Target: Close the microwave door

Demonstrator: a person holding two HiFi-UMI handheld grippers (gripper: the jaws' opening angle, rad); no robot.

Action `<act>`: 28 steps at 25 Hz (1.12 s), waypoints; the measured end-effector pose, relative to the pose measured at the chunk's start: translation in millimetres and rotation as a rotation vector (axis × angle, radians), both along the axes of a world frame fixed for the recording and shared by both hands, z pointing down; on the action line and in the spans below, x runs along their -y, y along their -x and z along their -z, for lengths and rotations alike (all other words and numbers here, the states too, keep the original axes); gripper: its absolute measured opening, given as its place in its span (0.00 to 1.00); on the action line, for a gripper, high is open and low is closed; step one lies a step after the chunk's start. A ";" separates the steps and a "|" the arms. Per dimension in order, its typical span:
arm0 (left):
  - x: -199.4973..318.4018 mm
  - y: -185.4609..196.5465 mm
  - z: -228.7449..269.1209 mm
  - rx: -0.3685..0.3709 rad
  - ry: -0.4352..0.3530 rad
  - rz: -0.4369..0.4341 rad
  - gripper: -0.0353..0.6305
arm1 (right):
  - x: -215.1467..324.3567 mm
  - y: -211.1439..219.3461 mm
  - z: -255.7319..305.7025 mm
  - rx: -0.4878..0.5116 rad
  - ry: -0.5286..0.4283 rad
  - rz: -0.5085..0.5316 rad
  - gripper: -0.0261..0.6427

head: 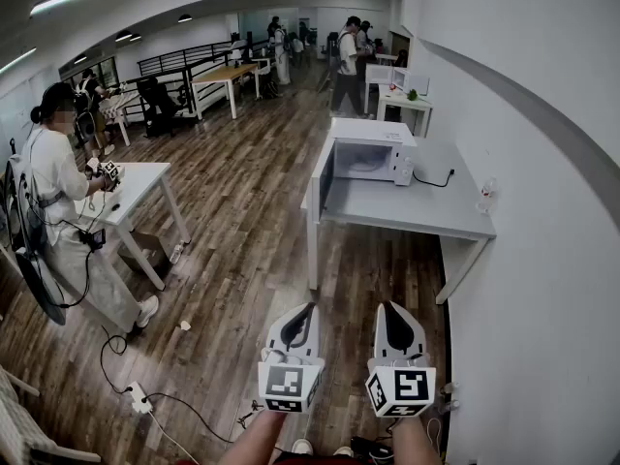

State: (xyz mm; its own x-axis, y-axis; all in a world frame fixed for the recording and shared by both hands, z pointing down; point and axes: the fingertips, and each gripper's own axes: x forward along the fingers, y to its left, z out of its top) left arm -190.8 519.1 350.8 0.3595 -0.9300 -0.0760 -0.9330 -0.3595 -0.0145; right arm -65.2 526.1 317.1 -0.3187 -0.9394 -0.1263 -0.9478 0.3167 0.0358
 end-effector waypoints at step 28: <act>34.0 63.2 -20.2 0.006 0.004 -0.039 0.09 | 23.0 54.4 -7.6 0.005 -0.014 -0.051 0.08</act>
State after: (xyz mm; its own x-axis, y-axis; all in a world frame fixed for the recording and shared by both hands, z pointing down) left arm -254.0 485.1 371.0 0.3958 -0.9157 -0.0698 -0.9183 -0.3955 -0.0184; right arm -119.6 503.0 324.7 -0.2699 -0.9525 -0.1413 -0.9629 0.2676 0.0357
